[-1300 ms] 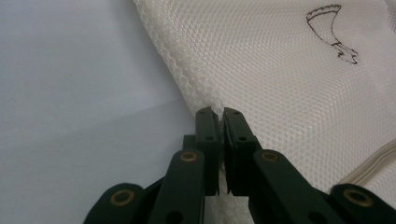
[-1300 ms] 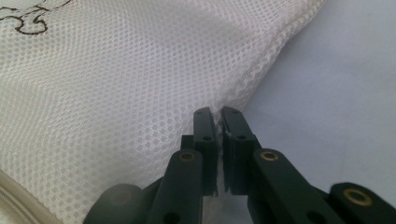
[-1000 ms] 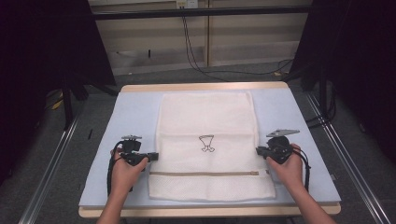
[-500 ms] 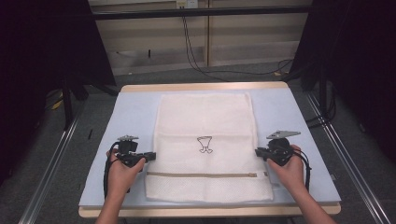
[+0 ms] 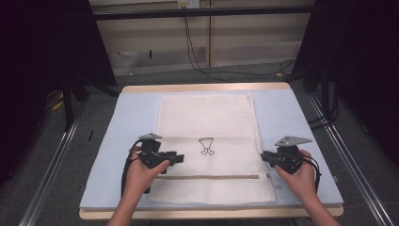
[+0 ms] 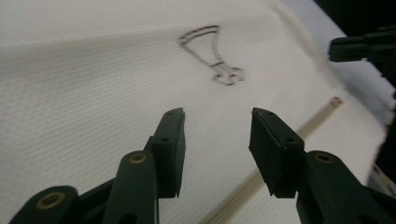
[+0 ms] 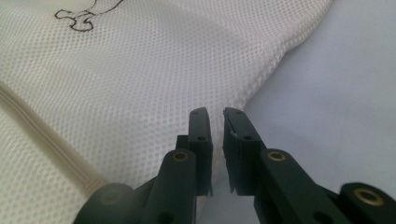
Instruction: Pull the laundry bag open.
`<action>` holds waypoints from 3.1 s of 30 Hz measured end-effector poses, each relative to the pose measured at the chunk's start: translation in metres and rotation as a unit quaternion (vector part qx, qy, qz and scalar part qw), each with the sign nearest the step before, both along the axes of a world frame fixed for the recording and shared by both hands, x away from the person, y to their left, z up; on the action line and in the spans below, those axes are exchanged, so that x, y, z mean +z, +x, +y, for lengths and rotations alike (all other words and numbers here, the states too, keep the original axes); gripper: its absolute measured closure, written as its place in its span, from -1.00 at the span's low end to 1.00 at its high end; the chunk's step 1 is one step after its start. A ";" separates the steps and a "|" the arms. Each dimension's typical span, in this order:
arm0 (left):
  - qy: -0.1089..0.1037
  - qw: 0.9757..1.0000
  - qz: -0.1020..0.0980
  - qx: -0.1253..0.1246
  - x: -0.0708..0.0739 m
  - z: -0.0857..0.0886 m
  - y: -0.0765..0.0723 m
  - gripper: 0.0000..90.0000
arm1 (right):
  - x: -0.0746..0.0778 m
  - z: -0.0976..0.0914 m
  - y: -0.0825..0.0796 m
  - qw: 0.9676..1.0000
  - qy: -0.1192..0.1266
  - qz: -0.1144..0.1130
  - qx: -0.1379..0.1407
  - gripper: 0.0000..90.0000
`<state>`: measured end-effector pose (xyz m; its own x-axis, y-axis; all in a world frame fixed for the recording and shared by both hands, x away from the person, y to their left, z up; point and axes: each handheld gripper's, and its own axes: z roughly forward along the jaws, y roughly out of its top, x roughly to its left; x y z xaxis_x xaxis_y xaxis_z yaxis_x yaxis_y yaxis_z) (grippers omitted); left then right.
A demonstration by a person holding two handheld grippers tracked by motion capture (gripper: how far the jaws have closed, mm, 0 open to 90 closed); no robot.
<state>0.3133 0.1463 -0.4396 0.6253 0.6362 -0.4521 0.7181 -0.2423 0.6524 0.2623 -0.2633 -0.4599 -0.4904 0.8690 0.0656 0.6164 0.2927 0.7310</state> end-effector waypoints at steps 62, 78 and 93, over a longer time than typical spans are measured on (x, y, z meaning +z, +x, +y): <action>0.080 0.979 0.157 -0.103 -0.026 -0.222 -0.017 0.85 | -0.021 -0.005 -0.047 0.999 0.008 0.005 0.054 1.00; 0.051 0.978 0.192 -0.068 -0.015 -0.131 -0.008 0.94 | -0.021 -0.006 -0.045 0.998 0.003 0.007 0.069 1.00; 0.006 0.975 0.207 0.082 -0.022 0.077 -0.012 0.94 | -0.020 -0.005 -0.044 0.997 -0.005 0.006 0.077 1.00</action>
<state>0.3014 0.2229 -0.4616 0.2794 0.7193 -0.6360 0.9492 -0.1072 0.2958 0.2180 -0.2681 -0.4803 -0.6179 0.7837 0.0641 0.5718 0.3919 0.7207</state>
